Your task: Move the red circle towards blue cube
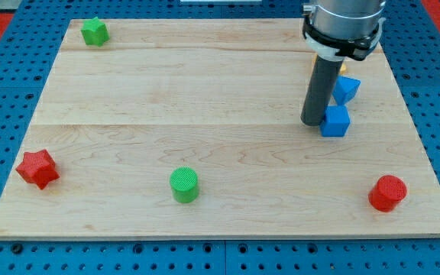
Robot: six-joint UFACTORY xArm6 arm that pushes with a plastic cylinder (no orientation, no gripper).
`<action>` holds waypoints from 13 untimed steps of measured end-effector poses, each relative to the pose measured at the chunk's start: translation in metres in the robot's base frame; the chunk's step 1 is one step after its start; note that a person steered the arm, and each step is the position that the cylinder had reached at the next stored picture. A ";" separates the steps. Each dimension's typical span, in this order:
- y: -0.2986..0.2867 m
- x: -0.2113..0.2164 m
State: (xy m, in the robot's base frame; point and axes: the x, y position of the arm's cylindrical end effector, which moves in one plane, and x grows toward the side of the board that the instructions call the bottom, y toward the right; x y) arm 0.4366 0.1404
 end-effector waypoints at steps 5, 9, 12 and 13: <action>-0.039 0.096; 0.111 0.170; 0.083 0.149; 0.070 0.149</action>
State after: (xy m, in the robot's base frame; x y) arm 0.5854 0.2101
